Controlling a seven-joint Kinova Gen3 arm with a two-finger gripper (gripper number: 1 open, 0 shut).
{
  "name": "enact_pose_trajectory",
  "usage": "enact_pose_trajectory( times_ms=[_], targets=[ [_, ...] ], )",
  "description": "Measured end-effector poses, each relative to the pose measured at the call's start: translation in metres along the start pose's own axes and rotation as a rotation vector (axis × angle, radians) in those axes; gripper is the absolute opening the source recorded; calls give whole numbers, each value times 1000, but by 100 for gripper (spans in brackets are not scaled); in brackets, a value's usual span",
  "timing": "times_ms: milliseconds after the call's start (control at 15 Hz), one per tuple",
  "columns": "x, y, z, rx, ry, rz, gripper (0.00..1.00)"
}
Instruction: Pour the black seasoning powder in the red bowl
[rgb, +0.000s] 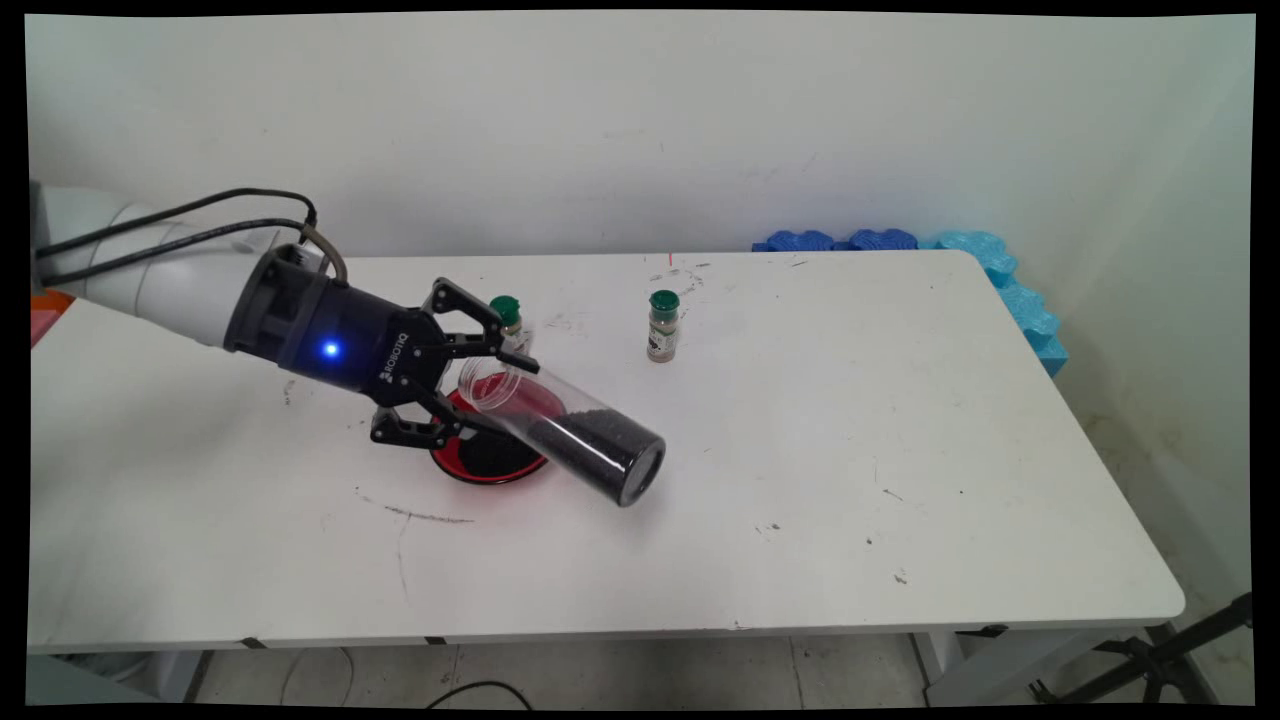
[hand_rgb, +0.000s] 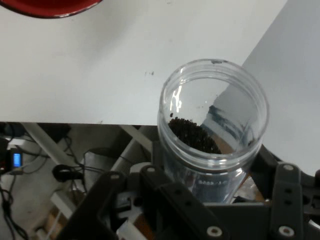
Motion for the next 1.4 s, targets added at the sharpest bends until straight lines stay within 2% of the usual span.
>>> enact_pose_trajectory(
  times_ms=[933, 1400],
  targets=[
    [11, -2, -4, -86, 24, -185, 0],
    [17, 0, -5, -142, 35, -274, 0]
  ],
)
